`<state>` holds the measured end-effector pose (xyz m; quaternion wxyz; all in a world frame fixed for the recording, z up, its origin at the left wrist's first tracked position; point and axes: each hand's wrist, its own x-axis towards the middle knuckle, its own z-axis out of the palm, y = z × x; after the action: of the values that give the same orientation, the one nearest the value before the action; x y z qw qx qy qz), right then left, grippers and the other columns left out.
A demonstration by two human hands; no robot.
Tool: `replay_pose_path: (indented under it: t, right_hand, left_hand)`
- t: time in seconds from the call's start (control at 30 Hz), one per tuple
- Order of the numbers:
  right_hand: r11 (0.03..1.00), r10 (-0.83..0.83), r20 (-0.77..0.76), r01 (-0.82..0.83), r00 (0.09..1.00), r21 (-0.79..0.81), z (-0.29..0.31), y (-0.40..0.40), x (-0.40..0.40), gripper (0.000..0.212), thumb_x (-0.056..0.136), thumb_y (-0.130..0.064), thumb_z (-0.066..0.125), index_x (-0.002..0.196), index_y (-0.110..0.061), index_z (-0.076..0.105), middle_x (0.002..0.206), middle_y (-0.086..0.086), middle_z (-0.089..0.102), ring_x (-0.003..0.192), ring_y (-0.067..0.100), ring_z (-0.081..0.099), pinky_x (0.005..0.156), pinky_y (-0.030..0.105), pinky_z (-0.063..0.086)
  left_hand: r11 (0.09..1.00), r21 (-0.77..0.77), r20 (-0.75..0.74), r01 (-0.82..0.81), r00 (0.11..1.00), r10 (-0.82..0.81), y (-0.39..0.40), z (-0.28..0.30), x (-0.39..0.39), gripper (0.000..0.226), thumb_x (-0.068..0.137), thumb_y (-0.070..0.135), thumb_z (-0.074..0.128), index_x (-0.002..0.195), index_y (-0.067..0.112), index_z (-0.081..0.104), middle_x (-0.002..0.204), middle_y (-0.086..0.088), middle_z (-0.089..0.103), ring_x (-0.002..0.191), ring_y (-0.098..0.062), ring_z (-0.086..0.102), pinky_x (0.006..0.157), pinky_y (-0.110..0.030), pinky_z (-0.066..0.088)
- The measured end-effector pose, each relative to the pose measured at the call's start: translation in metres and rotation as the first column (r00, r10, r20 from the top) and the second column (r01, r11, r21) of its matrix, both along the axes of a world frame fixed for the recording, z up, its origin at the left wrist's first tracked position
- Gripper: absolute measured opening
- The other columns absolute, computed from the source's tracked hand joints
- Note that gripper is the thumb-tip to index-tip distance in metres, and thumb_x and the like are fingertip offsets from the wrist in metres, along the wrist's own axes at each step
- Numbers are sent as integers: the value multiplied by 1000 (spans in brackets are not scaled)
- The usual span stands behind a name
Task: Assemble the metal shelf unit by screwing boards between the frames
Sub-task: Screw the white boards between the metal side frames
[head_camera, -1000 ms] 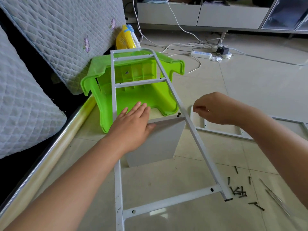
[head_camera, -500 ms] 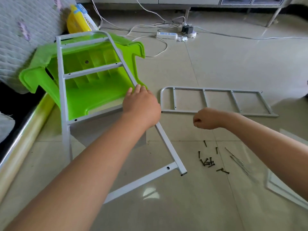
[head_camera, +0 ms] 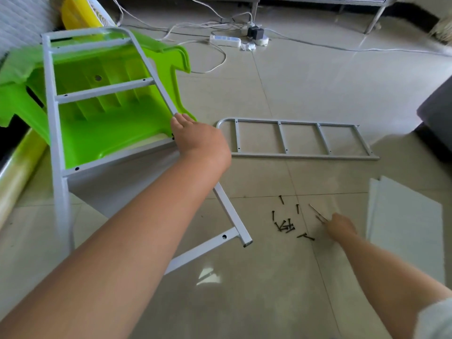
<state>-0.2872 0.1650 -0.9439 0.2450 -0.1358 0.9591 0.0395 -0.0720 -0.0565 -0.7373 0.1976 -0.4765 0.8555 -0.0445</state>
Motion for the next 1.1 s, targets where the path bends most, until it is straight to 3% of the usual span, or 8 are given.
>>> replay_pose_path:
  t: [0.13, 0.47, 0.6, 0.7, 0.8, 0.9, 0.97, 1.1]
  right_hand:
    - [999, -38, 24, 39, 999, -32, -23, 37, 21, 39, 92, -7, 35, 130, -3, 39, 132, 24, 39, 120, 39, 43, 100, 39, 36]
    - [976, -171, -22, 166, 985, -141, -19, 24, 41, 39, 91, 2, 33, 130, 1, 35, 121, 25, 50, 110, 37, 51, 88, 39, 44]
    - [921, -196, -35, 171, 980, -351, 4, -13, 43, 30, 85, 2, 44, 115, 2, 42, 112, 23, 55, 99, 36, 56, 74, 35, 44]
    - [854, -147, -31, 111, 989, -507, 27, -59, 50, 27, 87, 0, 41, 112, 2, 48, 109, 21, 56, 93, 33, 55, 76, 37, 46]
    - [739, -65, -34, 25, 997, -673, 60, -110, 71, 27, 92, -5, 39, 115, 1, 51, 111, 19, 56, 91, 29, 53, 78, 35, 45]
    - [502, 20, -32, -38, 999, -864, 100, -156, 95, 20, 92, -12, 46, 104, -2, 59, 96, 14, 62, 92, 32, 59, 79, 35, 46]
    - [348, 47, -10, -25, 999, -937, 129, -178, 106, 9, 91, -17, 52, 86, -13, 58, 79, 7, 59, 78, 29, 62, 69, 31, 46]
    - [96, 117, 23, 12, 993, -995, 185, -203, 122, 26, 93, -19, 51, 68, -25, 45, 59, 0, 49, 37, 2, 46, 41, 14, 36]
  left_hand:
    - [1000, 1, 63, -4, 998, 4, 4, -2, -4, 53, 94, 15, 29, 143, -6, 22, 150, -32, 5, 141, -44, 3, 115, -47, 4]
    - [999, -33, 88, -15, 996, 17, 3, -6, -2, 52, 96, 17, 29, 144, -1, 23, 152, -28, 4, 142, -41, 0, 115, -45, 2]
    - [999, -49, 41, -25, 999, 27, 1, -3, 1, 52, 95, 19, 30, 144, 0, 26, 152, -27, 6, 142, -40, 1, 115, -44, 2]
    - [998, -43, -6, -38, 999, 37, -1, -2, 4, 52, 95, 20, 32, 143, 2, 27, 152, -25, 8, 142, -38, 3, 115, -43, 3]
    - [997, -47, -126, -54, 991, 48, -8, -2, 8, 52, 97, 29, 35, 140, 1, 33, 149, -22, 24, 140, -34, 17, 114, -40, 11]
    - [997, -71, -300, -18, 954, -4, -18, 0, 17, 51, 96, 40, 36, 131, 2, 41, 135, -18, 45, 129, -30, 36, 109, -38, 22]
    - [997, -64, -382, 32, 923, -54, -22, 2, 26, 50, 97, 41, 34, 129, 3, 41, 132, -16, 48, 127, -29, 39, 107, -39, 24]
    - [992, -100, -503, 79, 856, -118, -29, 1, 59, 46, 98, 38, 34, 130, 5, 41, 131, -13, 49, 123, -27, 42, 94, -36, 36]
